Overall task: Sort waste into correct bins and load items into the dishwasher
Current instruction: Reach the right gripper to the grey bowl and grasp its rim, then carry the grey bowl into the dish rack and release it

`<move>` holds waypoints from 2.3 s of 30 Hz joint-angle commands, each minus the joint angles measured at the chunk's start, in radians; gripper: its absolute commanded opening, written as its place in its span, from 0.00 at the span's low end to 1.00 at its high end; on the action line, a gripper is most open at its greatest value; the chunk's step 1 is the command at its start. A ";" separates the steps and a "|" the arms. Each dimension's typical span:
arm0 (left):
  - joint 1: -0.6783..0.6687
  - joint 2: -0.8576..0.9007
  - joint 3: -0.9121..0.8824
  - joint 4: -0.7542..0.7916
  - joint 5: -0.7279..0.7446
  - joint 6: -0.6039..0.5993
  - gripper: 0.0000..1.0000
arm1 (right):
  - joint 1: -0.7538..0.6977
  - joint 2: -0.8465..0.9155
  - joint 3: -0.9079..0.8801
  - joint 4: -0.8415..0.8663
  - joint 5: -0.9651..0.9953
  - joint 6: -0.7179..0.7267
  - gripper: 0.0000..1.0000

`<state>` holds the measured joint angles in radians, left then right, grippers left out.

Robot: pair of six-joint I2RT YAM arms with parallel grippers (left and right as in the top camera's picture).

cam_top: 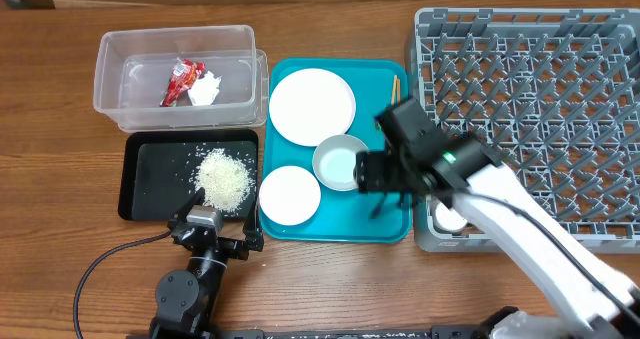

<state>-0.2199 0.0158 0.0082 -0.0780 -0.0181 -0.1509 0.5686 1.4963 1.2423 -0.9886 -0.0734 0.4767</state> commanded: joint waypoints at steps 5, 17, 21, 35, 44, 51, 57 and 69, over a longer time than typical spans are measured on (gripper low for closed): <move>0.005 -0.005 -0.003 0.001 0.011 -0.006 1.00 | -0.060 0.200 -0.002 0.138 0.073 0.026 0.62; 0.005 -0.005 -0.003 0.001 0.011 -0.006 1.00 | -0.077 0.394 -0.002 0.247 0.019 0.026 0.31; 0.005 -0.005 -0.003 0.001 0.011 -0.006 1.00 | -0.077 0.401 -0.002 0.243 -0.003 0.025 0.20; 0.005 -0.005 -0.003 0.001 0.011 -0.006 1.00 | -0.092 0.165 0.105 0.061 0.188 0.026 0.04; 0.005 -0.005 -0.003 0.001 0.011 -0.006 1.00 | -0.097 -0.139 0.111 -0.006 0.909 0.026 0.04; 0.005 -0.005 -0.003 0.001 0.011 -0.006 1.00 | -0.226 -0.114 0.098 -0.062 1.144 0.026 0.04; 0.005 -0.005 -0.003 0.001 0.011 -0.006 1.00 | -0.420 -0.024 0.098 -0.070 1.158 0.025 0.04; 0.005 -0.005 -0.003 0.001 0.011 -0.006 1.00 | -0.517 0.199 0.098 -0.133 1.168 0.026 0.04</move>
<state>-0.2199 0.0158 0.0082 -0.0780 -0.0181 -0.1509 0.0532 1.6493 1.3453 -1.1049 1.0489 0.4969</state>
